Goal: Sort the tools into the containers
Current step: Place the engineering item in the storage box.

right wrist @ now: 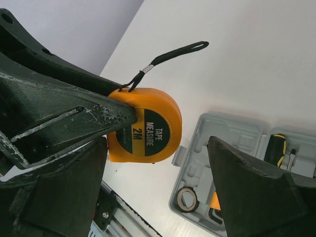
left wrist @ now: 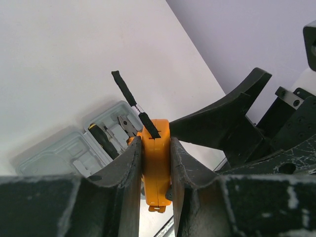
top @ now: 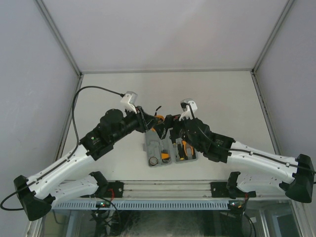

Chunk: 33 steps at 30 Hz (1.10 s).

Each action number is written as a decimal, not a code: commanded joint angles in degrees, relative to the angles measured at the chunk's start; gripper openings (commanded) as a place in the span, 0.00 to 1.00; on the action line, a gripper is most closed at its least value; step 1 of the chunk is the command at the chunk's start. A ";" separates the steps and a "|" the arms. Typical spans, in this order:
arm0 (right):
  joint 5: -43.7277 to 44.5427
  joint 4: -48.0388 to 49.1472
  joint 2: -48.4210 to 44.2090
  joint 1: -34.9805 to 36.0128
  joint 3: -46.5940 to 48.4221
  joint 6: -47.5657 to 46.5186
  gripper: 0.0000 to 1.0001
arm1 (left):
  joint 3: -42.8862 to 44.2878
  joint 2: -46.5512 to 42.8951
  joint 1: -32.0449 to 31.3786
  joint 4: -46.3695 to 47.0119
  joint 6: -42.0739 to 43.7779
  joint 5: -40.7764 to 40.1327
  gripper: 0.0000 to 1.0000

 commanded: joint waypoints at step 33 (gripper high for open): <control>0.12 0.55 -4.13 -1.78 -0.74 -23.75 0.15 | 0.73 -7.62 0.09 0.56 0.89 1.10 0.67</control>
